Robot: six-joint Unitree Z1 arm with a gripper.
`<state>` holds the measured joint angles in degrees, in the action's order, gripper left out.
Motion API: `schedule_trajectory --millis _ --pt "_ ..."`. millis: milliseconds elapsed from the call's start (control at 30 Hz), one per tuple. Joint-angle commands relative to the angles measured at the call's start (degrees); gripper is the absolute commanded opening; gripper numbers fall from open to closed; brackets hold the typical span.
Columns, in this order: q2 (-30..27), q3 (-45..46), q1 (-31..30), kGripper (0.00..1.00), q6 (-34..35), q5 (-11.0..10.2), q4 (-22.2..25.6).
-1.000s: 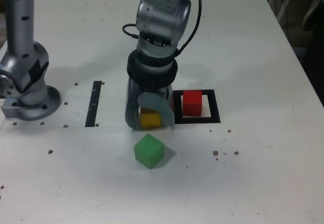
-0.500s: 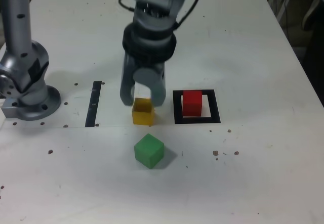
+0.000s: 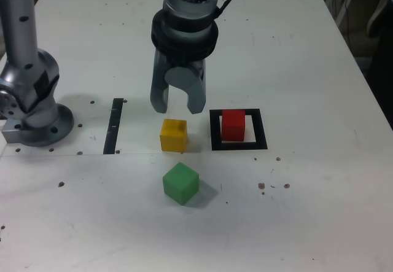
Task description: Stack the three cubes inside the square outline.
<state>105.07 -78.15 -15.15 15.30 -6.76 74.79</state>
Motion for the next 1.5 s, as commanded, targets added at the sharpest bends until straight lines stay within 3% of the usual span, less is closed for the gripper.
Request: schedule_trajectory --millis 0,133,400,500,700,933,1233,1467 --pt "0.3 0.6 0.1 1.0 -1.3 1.5 0.2" --pt "-0.4 3.5 0.3 1.0 -2.8 4.3 -0.8" --pt "-1.8 8.2 0.5 0.99 -3.0 6.7 -5.0" --pt "-1.3 9.9 0.4 0.99 -3.4 7.7 -8.5" --pt "-0.3 13.3 0.4 0.99 -4.0 8.4 -15.2" --pt "1.5 15.8 0.7 0.97 -4.4 8.1 -18.8" --pt "1.5 16.5 0.9 0.77 -4.4 6.6 -18.6" --pt "1.6 16.5 1.2 0.52 -4.3 6.2 -18.2"
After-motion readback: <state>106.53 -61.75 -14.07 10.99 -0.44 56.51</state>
